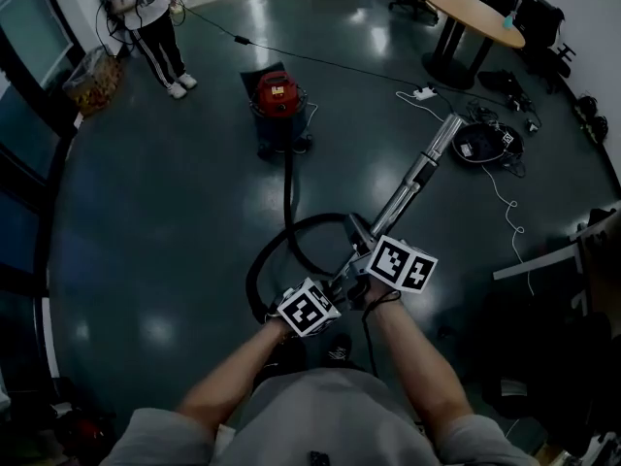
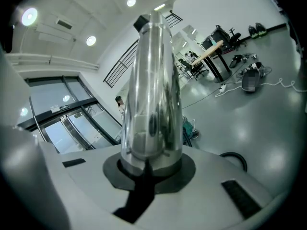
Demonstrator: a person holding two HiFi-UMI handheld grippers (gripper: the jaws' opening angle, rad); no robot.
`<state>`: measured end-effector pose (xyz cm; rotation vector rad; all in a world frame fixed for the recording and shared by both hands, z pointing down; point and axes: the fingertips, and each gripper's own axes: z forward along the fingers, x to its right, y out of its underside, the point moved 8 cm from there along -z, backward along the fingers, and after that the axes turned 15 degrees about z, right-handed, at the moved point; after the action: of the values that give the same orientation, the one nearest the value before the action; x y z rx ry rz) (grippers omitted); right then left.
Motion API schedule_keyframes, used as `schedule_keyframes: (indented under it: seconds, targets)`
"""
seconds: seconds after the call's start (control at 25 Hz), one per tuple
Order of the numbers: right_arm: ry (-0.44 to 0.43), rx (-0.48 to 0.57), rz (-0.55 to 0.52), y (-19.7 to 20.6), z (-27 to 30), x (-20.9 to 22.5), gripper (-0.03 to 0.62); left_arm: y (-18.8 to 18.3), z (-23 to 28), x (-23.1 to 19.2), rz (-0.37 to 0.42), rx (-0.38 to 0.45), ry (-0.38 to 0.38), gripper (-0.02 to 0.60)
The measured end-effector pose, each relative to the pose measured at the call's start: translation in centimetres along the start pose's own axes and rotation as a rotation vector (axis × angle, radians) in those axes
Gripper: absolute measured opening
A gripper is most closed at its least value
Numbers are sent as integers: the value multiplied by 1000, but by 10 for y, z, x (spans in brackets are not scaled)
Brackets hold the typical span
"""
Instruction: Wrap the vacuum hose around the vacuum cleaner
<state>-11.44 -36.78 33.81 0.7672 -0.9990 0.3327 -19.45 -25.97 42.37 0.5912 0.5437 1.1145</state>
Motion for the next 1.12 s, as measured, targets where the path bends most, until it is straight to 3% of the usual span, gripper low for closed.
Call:
schedule_keyframes:
  seconds: [0.12,0.44,0.64,0.84,1.12]
  targets:
    - [24,0,-79,-8,8,-13,38,4,-15,-9,87,24,85,271]
    - [83,-67,-194,-16,42,-30,38,15,-61,-54,258,73,125,295]
    - [142,-126,-292,-13,56,-41,38,11,-95,-96,393,74,58,295]
    - [182,-176,-370,-18,67,-43,38,-26,-115,-151,519,92,-43,295]
    - [197,-279,-474,-26,80,-43,38,-73,-148,-182,678,112,-206,293]
